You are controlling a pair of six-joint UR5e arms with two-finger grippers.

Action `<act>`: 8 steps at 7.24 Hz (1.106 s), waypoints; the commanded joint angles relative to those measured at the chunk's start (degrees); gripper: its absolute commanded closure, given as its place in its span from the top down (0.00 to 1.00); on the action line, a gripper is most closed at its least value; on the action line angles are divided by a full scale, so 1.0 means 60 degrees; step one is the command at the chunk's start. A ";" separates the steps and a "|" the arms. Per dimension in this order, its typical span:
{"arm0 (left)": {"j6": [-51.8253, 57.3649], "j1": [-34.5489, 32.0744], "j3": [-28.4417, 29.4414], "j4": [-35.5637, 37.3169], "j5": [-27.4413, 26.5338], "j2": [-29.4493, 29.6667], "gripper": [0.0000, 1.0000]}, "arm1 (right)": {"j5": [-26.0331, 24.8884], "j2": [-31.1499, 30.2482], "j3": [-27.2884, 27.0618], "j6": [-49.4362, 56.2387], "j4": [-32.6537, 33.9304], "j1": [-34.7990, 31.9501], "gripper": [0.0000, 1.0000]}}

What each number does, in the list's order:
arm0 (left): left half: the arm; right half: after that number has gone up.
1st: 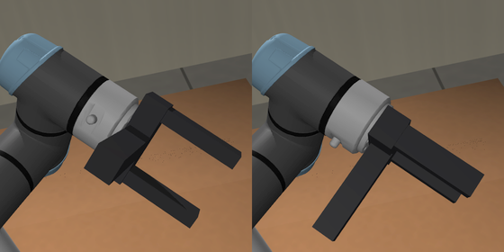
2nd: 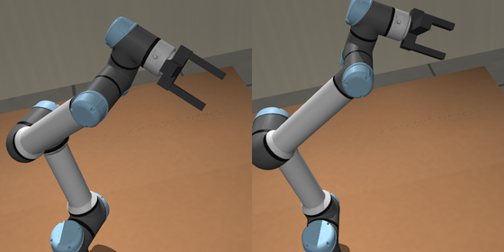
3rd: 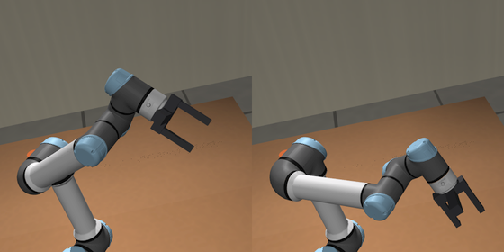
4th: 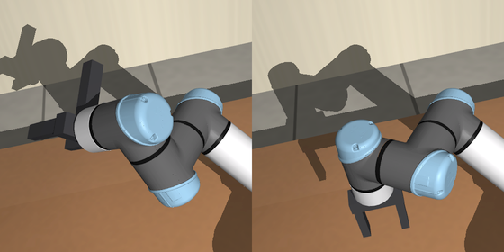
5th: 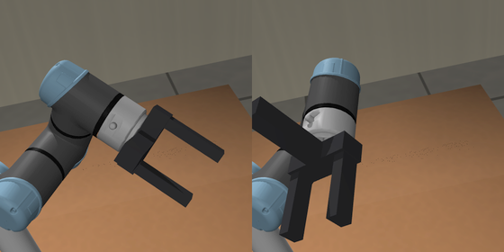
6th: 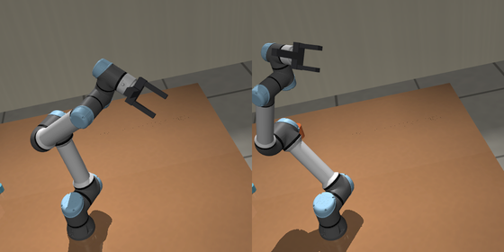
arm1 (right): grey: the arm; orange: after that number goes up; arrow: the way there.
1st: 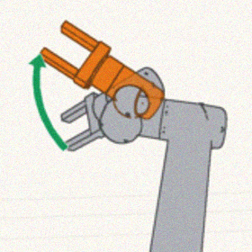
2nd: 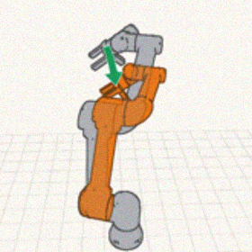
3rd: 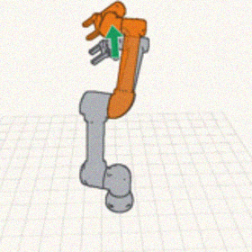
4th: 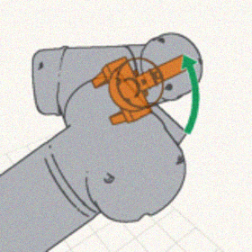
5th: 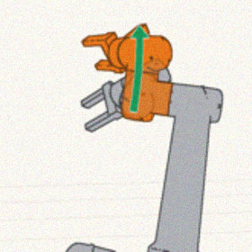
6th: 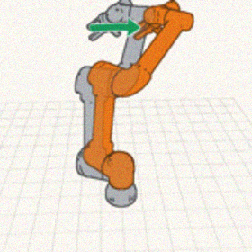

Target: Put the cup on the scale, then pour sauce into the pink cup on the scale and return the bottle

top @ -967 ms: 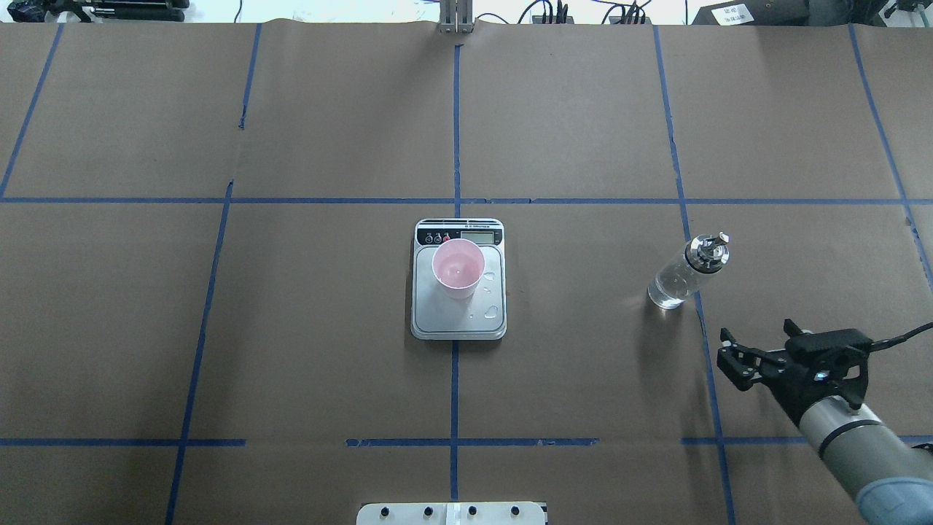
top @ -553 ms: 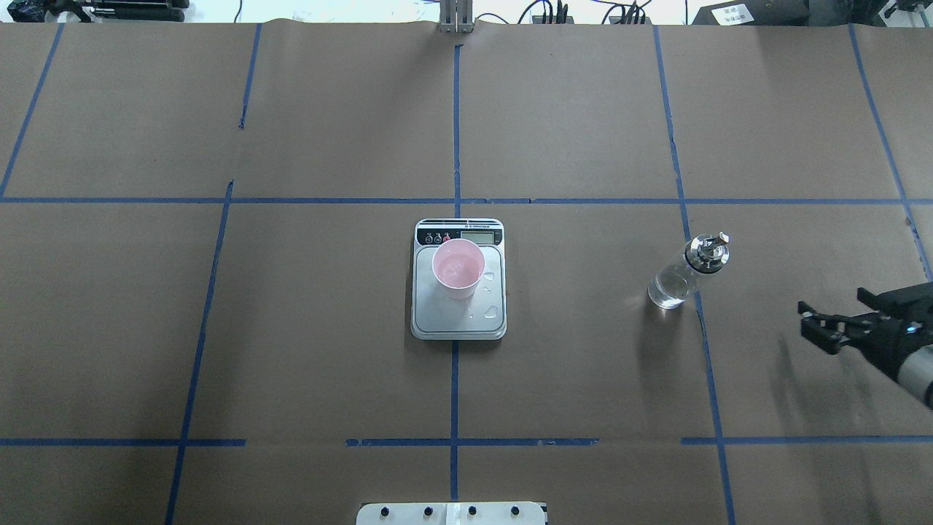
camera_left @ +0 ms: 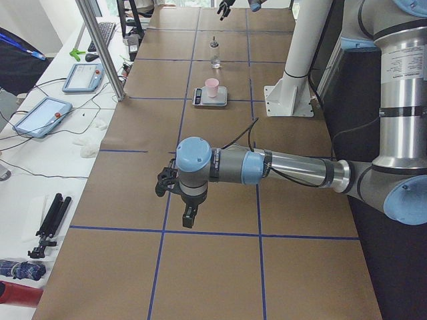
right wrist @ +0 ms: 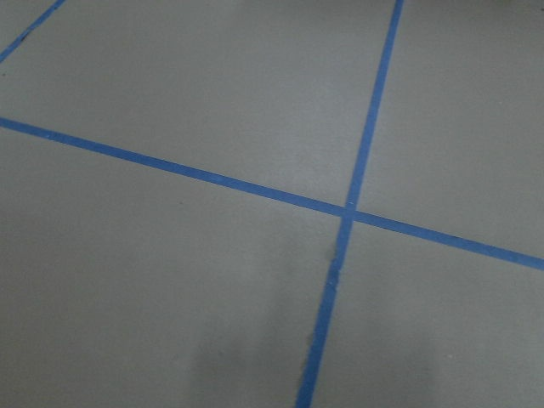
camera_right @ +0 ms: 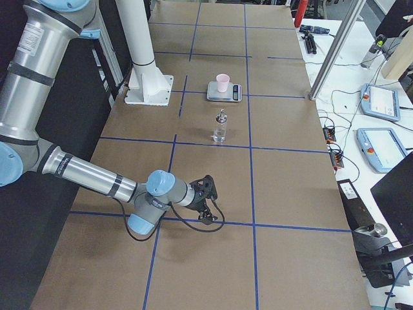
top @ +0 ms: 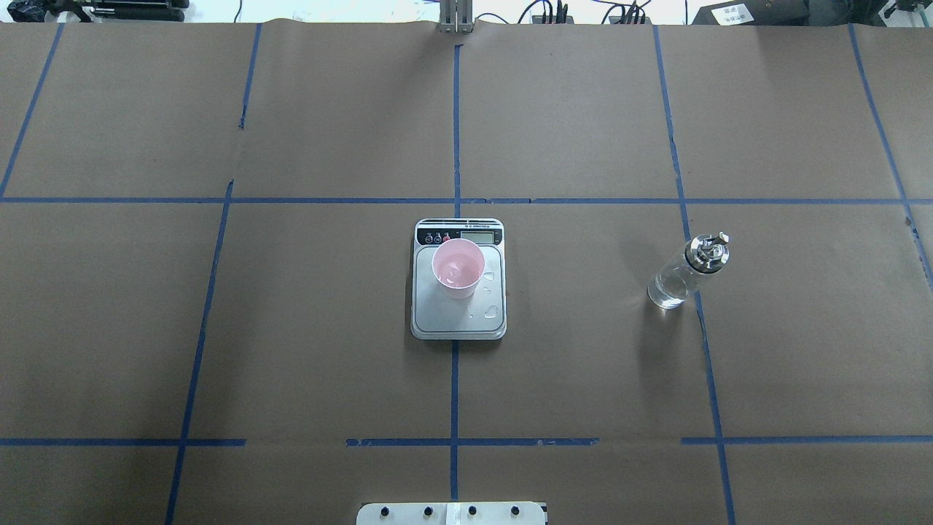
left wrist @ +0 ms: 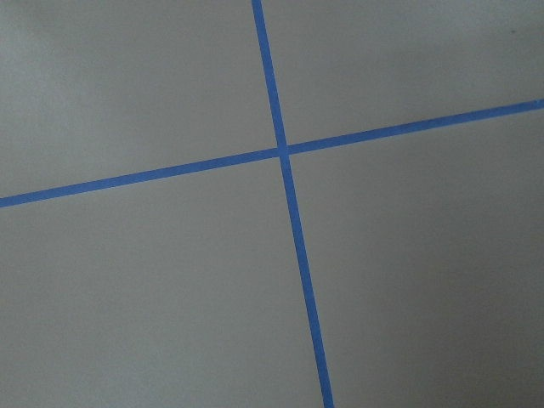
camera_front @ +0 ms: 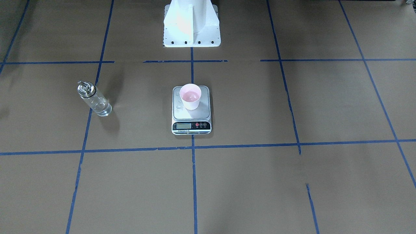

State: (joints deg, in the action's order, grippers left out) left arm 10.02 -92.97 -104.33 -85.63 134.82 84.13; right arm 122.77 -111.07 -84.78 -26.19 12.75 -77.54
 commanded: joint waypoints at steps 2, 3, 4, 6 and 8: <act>0.0000 0.0011 -0.0014 -0.0010 0.0000 0.0055 1.00 | 0.1936 0.1309 -0.0079 0.1914 0.3825 -0.1857 1.00; 0.0000 0.0011 -0.0014 -0.0010 0.0000 0.0099 1.00 | 0.1994 0.1966 -0.0167 0.2832 0.5751 -0.1988 1.00; -0.0014 0.0011 0.0001 -0.0010 0.0000 0.0114 1.00 | 0.1849 0.3017 -0.0458 0.3421 0.8772 -0.2149 1.00; -0.0014 0.0054 0.0059 -0.0010 0.0000 0.0114 1.00 | 0.1177 0.4455 -0.0620 0.6509 1.3248 -0.2851 1.00; 0.0015 0.0055 0.0030 -0.0010 0.0000 0.0114 1.00 | 0.1158 0.3880 -0.0286 0.6488 1.4325 -0.2883 1.00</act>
State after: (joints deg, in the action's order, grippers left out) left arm 9.97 -92.67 -104.14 -85.65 134.82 84.78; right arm 129.75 -86.56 -87.40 11.69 94.72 -94.57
